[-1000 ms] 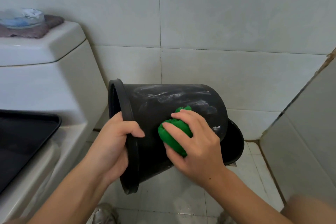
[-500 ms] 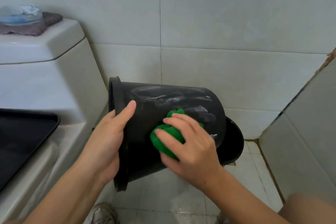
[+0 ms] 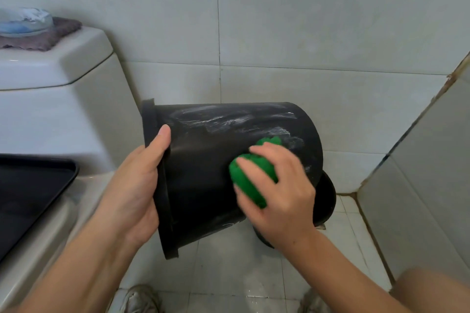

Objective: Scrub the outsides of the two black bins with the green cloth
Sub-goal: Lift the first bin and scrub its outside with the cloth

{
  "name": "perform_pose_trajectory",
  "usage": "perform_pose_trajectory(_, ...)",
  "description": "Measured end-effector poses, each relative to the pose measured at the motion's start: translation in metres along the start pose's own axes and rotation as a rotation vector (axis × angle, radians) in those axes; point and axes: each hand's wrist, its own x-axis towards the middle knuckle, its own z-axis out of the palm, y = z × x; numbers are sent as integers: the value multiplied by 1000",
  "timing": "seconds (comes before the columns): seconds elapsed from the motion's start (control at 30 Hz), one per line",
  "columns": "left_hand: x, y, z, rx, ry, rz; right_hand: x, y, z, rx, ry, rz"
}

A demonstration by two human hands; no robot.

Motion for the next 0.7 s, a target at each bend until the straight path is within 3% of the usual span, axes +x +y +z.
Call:
perform_pose_trajectory(0.1, 0, 3, -2, 31, -13, 22, -2, 5, -4, 17, -23, -103)
perform_pose_trajectory(0.3, -4, 4, -5, 71, 21, 165, 5, 46, -8, -45, 79, 471)
perform_pose_trajectory(0.37, -4, 1, -3, 87, 18, 219, 7, 46, -8, -45, 90, 517)
perform_pose_trajectory(0.43, -3, 0, -2, 121, 12, 266, 7, 36, -7, -60, 86, 435)
perform_pose_trajectory(0.6, -2, 0, -3, 189, -25, 303, -3, 6, -4, -34, 8, -46)
perform_pose_trajectory(0.7, -2, 2, -7, 215, -45, 311, 1, 20, -7, -71, 17, -24)
